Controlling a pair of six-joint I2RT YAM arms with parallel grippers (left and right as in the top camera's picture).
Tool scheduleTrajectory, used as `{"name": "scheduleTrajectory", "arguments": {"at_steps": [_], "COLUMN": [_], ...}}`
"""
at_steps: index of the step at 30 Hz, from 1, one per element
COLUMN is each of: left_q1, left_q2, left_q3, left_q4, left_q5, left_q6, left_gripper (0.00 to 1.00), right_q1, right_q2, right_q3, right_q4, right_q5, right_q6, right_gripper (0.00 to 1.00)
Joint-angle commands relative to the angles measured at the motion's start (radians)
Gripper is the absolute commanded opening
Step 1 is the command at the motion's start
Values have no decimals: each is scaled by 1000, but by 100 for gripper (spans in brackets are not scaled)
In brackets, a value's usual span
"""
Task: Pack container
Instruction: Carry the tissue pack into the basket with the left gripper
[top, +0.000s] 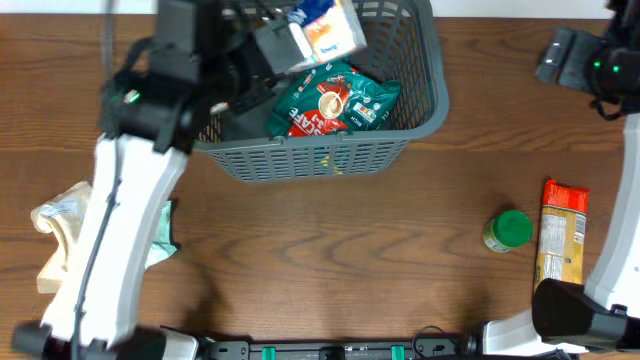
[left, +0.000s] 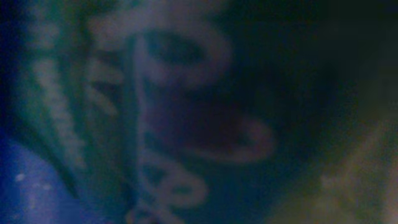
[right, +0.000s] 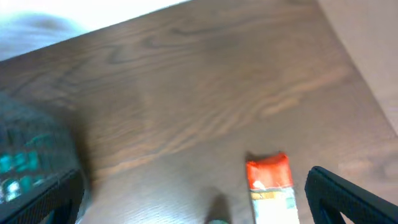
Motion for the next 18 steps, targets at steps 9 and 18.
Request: {"name": "scheduleTrajectory", "arguments": {"at_steps": [9,18], "left_q1": [4,4], "left_q2": [285,379], "left_q3": [15,14], "left_q4": [6,-39], "left_q5": [9,9], "left_q6": [62,54], "left_gripper": [25,54], "right_q1": [-84,-84], "right_q2": [-14,-14], "right_q3": [-2,-2], "right_q4": [-58,-70], "right_q5": [53,53], "right_q6": [67,67], "right_gripper": [99,99]}}
